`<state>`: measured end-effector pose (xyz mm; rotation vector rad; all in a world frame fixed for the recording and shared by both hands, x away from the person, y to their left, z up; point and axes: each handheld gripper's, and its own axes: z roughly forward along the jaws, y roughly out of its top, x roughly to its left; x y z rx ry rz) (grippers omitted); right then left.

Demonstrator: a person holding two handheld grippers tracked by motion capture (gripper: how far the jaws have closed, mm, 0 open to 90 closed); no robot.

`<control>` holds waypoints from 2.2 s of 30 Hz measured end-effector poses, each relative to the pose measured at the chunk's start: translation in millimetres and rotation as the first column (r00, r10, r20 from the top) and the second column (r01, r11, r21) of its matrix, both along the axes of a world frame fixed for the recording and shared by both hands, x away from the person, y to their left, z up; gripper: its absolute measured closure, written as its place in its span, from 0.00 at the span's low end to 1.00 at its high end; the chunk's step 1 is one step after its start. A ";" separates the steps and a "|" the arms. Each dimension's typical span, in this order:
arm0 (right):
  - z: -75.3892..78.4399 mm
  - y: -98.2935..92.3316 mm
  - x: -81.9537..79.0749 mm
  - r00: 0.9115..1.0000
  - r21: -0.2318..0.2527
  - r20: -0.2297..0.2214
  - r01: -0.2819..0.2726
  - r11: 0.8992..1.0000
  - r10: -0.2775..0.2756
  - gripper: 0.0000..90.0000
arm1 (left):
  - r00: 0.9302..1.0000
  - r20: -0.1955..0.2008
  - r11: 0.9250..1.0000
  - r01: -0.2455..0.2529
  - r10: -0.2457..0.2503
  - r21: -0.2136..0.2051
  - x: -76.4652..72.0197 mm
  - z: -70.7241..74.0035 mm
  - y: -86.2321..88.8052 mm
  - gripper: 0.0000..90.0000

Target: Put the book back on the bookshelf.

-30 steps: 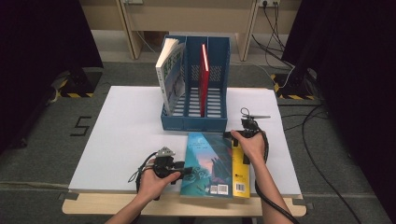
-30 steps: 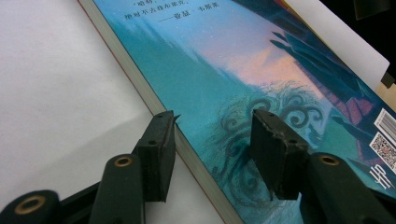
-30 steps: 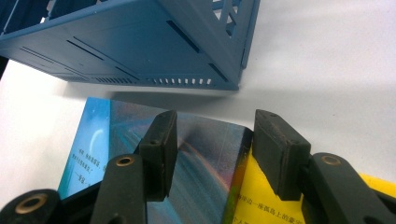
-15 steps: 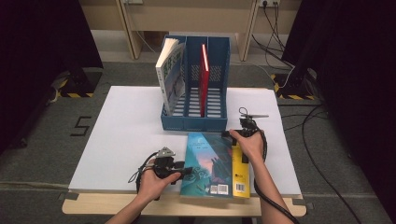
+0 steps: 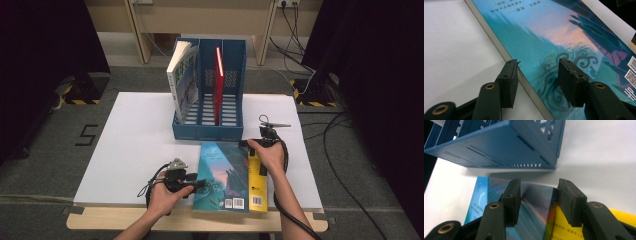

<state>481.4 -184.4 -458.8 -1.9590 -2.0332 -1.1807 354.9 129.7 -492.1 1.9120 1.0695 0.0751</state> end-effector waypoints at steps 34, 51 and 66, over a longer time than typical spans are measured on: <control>4.3 -9.5 1.0 0.996 0.108 -0.089 0.031 0.994 -0.022 0.75 | 1.000 0.003 1.000 0.008 -0.008 0.008 -0.9 0.2 1.8 0.55; 11.4 -9.3 0.9 0.997 0.105 -0.073 -0.004 0.994 0.012 0.76 | 1.000 0.015 1.000 0.007 -0.008 0.016 -2.9 0.0 2.5 0.55; 3.2 -11.4 1.1 0.991 0.138 -0.124 -0.041 0.990 0.059 0.72 | 1.000 0.018 1.000 0.005 -0.005 0.016 -3.7 -0.1 2.9 0.55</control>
